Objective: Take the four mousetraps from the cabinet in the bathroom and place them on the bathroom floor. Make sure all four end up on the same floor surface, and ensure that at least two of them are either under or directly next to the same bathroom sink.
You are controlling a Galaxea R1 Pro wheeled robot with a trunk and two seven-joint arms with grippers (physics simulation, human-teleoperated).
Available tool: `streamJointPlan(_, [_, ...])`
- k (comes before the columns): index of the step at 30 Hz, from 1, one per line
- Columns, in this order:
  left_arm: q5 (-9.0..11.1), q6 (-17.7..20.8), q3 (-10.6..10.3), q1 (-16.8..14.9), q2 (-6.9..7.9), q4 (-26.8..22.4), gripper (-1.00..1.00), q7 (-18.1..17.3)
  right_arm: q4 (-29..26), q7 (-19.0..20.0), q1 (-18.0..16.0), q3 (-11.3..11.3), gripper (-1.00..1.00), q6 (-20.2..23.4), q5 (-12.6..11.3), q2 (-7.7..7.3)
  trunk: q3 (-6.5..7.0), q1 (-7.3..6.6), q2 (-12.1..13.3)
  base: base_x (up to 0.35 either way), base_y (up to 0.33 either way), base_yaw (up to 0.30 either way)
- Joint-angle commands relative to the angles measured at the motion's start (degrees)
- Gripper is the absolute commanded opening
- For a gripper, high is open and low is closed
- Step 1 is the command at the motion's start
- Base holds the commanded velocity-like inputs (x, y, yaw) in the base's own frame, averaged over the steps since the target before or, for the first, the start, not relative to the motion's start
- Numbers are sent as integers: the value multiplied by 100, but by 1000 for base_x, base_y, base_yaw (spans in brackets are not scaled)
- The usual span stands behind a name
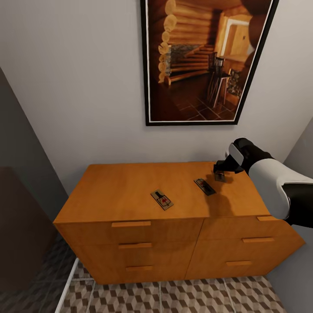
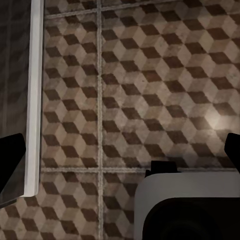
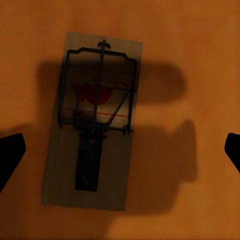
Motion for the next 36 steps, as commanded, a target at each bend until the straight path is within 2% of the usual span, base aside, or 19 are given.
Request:
streamJointPlan(1, [30, -30, -49, -9, -2, 22, 100, 15, -6, -38, -2, 35, 100, 22, -63, -3, -5, 0, -3, 0, 0, 0])
streamJointPlan(17, [30, -32, -48, -9, -2, 22, 100, 15, -2, 177, -2, 35, 100, 22, -63, -11, -5, 0, -3, 0, 0, 0])
streamJointPlan(36, [30, -32, -46, -10, -2, 22, 100, 16, 13, 220, -3, 33, 100, 22, -63, -12, -5, 0, -3, 0, 0, 0])
